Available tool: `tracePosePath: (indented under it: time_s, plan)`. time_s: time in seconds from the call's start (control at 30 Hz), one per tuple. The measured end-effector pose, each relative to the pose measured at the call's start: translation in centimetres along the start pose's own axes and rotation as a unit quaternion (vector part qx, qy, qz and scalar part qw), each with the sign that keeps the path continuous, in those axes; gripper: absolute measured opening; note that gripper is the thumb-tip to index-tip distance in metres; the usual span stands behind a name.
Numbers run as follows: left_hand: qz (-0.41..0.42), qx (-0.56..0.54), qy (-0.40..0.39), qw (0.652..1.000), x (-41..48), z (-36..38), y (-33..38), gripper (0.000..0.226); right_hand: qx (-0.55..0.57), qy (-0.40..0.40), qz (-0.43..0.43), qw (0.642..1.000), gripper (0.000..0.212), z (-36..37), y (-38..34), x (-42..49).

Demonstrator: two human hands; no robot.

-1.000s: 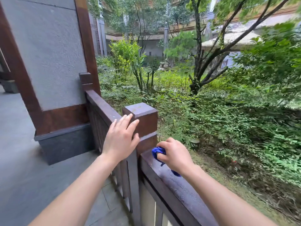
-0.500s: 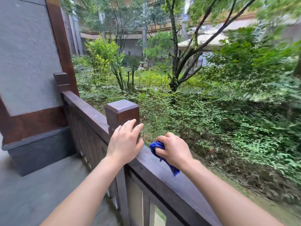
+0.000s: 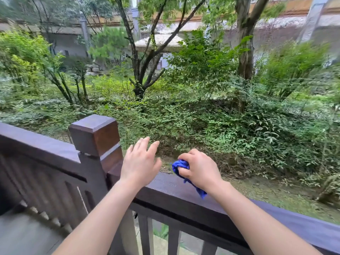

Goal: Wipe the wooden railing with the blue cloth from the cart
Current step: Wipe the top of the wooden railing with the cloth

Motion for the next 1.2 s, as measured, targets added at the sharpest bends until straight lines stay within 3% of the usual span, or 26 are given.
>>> tracePosePath:
  time_s: [0.43,0.93,1.2]
  plan:
    - [0.105,-0.066,-0.050,0.991,1.6,4.3,13.7,0.059,-0.026,0.051,0.130,0.990,0.034,-6.2,11.5,-8.8]
    - [0.212,-0.135,-0.100,0.963,-1.1,7.2,38.6,0.061,-0.053,0.094,0.281,0.953,0.037,-16.8,28.9,-25.3]
    - [0.290,-0.187,-0.117,0.931,-4.9,7.5,52.3,0.062,-0.081,0.131,0.352,0.923,0.038,-21.8,36.5,-35.6]
Point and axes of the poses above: each hand's wrist, its own x-axis towards the middle knuckle, its own z-axis out of the palm, y = z × x, the point moved 9 cm from there along x, towards the middle knuckle, and after that the axes turned 8 degrees about z, right-handed, at the moved point
